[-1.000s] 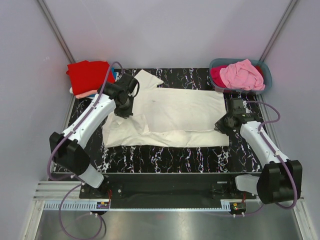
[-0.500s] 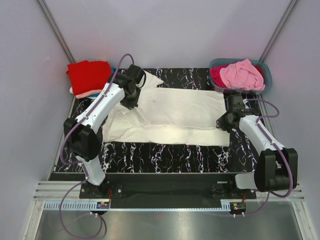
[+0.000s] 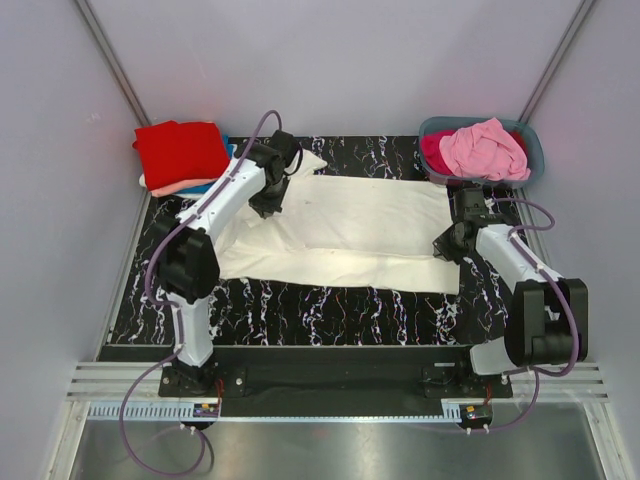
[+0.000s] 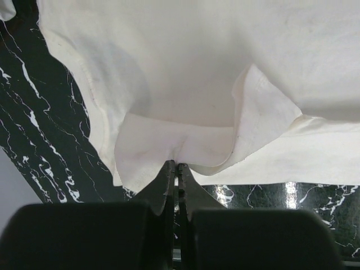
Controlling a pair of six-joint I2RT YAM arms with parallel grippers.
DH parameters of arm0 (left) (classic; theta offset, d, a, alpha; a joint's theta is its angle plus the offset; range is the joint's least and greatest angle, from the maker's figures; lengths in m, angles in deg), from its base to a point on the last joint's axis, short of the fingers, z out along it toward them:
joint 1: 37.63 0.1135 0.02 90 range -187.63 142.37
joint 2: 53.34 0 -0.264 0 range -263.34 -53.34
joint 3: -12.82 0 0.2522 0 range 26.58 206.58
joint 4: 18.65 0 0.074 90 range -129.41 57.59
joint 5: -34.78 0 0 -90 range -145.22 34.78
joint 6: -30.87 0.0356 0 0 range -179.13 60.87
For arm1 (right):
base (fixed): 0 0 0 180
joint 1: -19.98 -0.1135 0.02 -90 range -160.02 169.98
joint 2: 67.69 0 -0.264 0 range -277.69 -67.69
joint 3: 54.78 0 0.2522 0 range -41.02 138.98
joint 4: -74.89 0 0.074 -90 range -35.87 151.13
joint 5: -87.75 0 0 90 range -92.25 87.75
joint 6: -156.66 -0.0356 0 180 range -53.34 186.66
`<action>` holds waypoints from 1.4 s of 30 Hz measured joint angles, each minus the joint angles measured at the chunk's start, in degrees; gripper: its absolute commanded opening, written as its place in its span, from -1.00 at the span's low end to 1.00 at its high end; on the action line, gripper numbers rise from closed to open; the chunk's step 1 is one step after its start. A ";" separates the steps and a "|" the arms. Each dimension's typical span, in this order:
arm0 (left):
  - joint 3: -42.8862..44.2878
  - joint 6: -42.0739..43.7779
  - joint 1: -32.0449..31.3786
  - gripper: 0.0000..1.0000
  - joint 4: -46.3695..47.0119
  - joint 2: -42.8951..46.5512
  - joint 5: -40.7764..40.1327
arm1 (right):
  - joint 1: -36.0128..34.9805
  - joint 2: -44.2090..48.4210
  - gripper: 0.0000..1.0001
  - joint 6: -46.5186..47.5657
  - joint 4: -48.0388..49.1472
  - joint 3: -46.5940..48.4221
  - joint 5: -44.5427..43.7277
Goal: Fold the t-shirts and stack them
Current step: Fold the tshirt
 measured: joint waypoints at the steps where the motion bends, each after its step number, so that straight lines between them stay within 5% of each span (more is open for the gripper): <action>1: 0.28 0.17 0.00 -1.00 -0.04 -0.50 -0.31 | 0.11 -0.48 -1.00 0.07 0.11 0.11 0.02; 16: 4.39 1.90 0.59 -1.00 1.95 -7.67 -5.14 | 0.57 -10.43 -1.00 0.85 2.16 2.60 0.26; 18: 4.85 2.19 0.74 -0.67 2.93 -9.29 -5.55 | 0.61 -11.41 -1.00 0.96 2.16 2.89 0.26; 21: 7.08 2.25 1.29 -0.62 3.17 -12.17 -6.60 | 0.94 -13.55 -0.51 1.44 2.05 4.50 0.28; 22: 8.44 2.01 1.66 -0.51 3.30 -13.33 -7.06 | 1.18 -14.49 -0.13 1.55 2.10 5.42 0.31; 23: 9.68 1.60 2.12 -0.12 3.34 -14.19 -7.41 | 1.40 -15.30 0.57 1.70 1.90 6.32 0.33; 24: 10.08 1.42 2.51 0.09 3.45 -14.43 -7.58 | 1.73 -16.26 0.92 1.97 1.79 7.58 0.35; 27: 7.82 -0.44 4.04 0.59 5.81 -11.80 -7.76 | 2.58 -18.10 0.99 3.85 1.49 11.47 0.33; 34: -12.55 -6.88 7.08 0.67 11.26 13.66 -5.27 | 5.14 -14.93 0.99 6.84 -1.05 15.50 -0.24; 42: -41.27 -16.83 15.63 0.72 18.93 38.14 5.60 | 5.81 8.24 0.99 5.88 -4.13 0.85 0.07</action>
